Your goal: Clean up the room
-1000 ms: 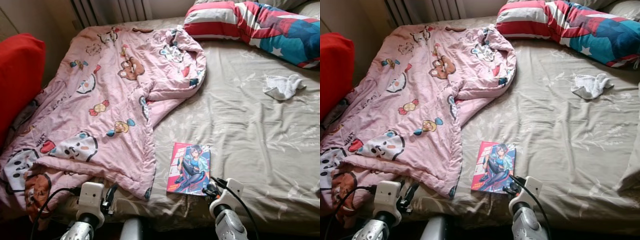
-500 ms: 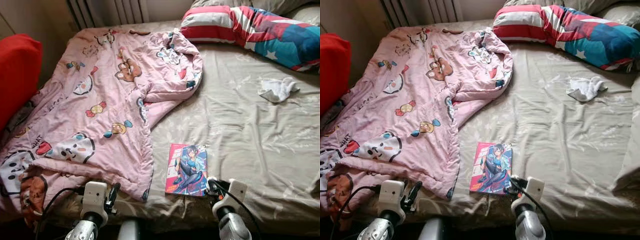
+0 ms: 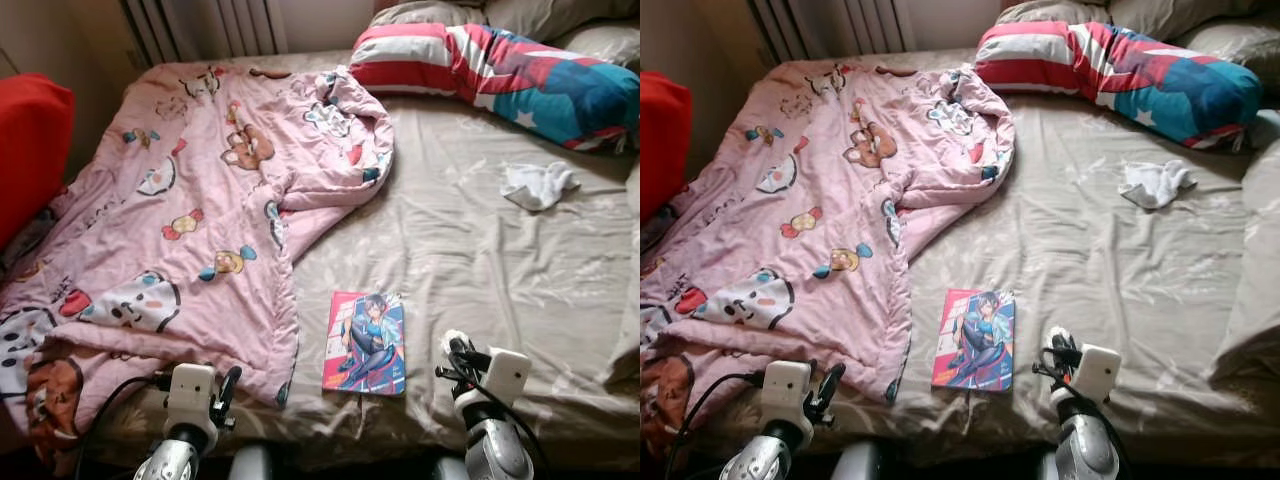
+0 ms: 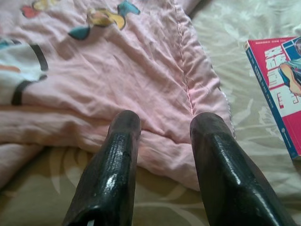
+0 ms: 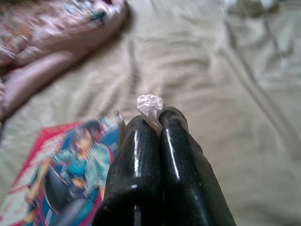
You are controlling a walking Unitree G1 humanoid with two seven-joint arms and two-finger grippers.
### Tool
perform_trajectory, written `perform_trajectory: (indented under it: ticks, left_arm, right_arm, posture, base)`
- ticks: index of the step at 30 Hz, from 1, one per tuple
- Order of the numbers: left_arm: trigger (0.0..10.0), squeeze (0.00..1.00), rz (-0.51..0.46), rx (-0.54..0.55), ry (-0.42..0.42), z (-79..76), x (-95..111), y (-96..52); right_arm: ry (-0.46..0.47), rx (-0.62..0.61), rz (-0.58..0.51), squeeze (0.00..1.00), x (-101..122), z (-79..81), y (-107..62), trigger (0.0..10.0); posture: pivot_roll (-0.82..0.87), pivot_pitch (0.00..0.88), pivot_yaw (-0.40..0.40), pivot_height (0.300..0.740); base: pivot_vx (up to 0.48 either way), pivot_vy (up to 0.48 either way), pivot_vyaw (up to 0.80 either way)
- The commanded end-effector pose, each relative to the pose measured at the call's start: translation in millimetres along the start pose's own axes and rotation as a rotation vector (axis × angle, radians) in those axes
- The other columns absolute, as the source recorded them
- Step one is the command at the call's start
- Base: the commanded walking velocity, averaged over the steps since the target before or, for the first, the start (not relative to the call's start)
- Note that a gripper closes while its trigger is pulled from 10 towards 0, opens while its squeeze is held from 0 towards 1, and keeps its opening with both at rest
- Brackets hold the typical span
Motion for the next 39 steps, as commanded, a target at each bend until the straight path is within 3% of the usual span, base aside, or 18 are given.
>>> perform_trajectory:
  ticks: [1, 7, 24, 30, 39]
  left_arm:
    - [10.0, 0.00, 0.047, 0.015, -0.018, 2.4, -13.7, -6.1]
    - [10.0, 0.00, 0.062, 0.023, -0.040, 1.7, -21.0, -9.2]
    - [10.0, 0.00, 0.244, 0.038, -0.082, 6.7, -71.8, -20.3]
    - [10.0, 0.00, 0.378, 0.038, -0.096, 5.8, -99.0, -25.1]
    - [10.0, 0.00, 0.604, 0.008, -0.064, -2.0, -134.8, -43.9]
  right_arm:
    - [-0.006, 0.012, 0.015, 0.00, -6.0, 3.2, -5.3, 10.0]
    - [-0.046, 0.051, 0.022, 0.00, -6.2, 10.3, -7.9, 10.0]
    - [-0.070, -0.045, 0.161, 0.00, -37.1, -16.9, -21.5, 10.0]
    - [-0.064, -0.095, 0.341, 0.00, -70.9, -32.6, -38.5, 10.0]
    - [-0.063, -0.292, 0.663, 0.00, -120.9, -69.5, -92.3, 10.0]
  posture:
    - [0.04, 0.191, 0.071, 0.616]
    - [0.04, 0.182, 0.062, 0.630]
    - [0.03, 0.100, 0.054, 0.737]
    - [0.02, 0.019, 0.037, 0.740]
    - [0.01, 0.000, 0.040, 0.740]
  base:
    - [0.000, 0.000, 0.00]
    - [0.000, 0.000, 0.00]
    - [0.000, 0.000, 0.00]
    - [0.000, 0.000, 0.00]
    - [0.000, 0.000, 0.00]
Point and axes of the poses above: a point about 5 cm out from each wrist's last joint towards the gripper, its own y axis pointing out of the wrist towards the gripper, its own x axis along the axis of the wrist's last joint, z = x × y, the point moved 4 cm from there along y, pointing out of the wrist towards the gripper, and after that the axes turned 9 degrees about y, right-handed, at the moved point
